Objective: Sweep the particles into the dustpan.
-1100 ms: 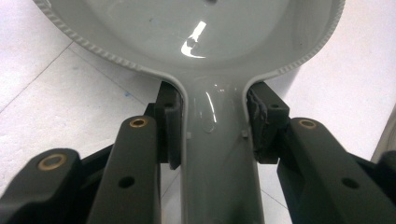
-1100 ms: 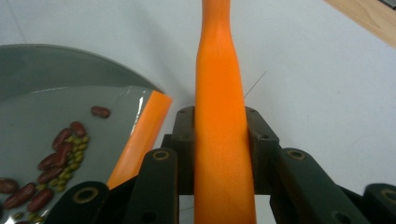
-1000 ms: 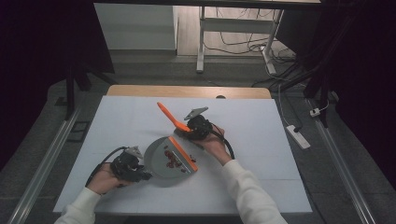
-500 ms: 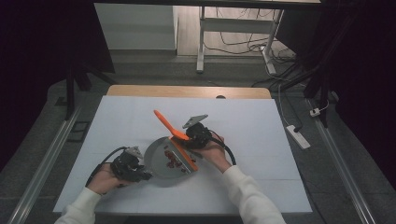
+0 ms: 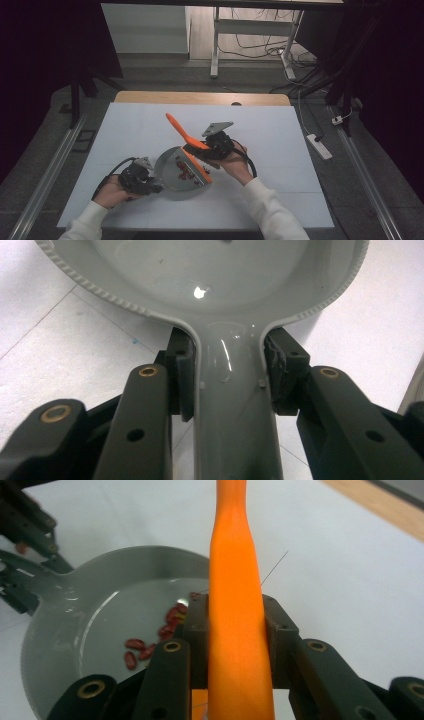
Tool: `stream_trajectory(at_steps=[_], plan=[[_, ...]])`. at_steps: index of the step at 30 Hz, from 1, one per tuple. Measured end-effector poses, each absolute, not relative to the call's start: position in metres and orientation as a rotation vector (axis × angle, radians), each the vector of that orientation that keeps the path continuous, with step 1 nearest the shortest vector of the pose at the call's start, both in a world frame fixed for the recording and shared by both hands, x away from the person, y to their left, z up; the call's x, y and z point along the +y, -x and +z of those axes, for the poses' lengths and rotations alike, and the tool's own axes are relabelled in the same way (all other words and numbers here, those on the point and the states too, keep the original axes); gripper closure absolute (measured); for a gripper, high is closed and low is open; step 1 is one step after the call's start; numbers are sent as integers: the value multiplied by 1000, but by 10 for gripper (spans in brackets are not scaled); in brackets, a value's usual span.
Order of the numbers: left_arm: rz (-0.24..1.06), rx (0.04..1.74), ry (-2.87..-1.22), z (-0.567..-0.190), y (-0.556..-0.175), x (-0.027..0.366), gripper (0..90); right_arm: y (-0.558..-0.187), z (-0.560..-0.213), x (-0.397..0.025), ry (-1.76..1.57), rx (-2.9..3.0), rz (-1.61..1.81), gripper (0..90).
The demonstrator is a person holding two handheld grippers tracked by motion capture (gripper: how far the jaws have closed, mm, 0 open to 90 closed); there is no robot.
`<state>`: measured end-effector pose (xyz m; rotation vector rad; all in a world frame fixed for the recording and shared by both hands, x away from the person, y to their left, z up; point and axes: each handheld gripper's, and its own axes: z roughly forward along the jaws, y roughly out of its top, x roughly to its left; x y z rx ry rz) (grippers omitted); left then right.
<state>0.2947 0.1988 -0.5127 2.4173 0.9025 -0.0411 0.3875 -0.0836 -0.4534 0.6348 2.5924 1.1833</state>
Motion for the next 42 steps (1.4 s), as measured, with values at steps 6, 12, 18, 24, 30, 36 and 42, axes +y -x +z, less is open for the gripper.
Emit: stream_trajectory(at_steps=[6,12,18,24,30,36,42], plan=[[-40,900,-2416,-512,-294,199,616,-385,-453,-109,-706,2547,1130,697],[-49,865,-2430,-511,-291,198,616,-377,-462,-121,-734,2548,1080,697],[-45,857,-2430,-509,-288,199,616,-368,-469,-127,-738,2544,1047,697],[-51,855,-2440,-509,-287,197,616,-364,-475,-129,-750,2543,1005,697],[-54,855,-2441,-509,-286,196,616,-363,-480,-123,-738,2555,984,697],[-53,862,-2440,-509,-286,195,616,-361,-484,-119,-732,2566,973,697],[-53,857,-2444,-509,-286,195,616,-356,-486,-110,-696,2585,977,697]])
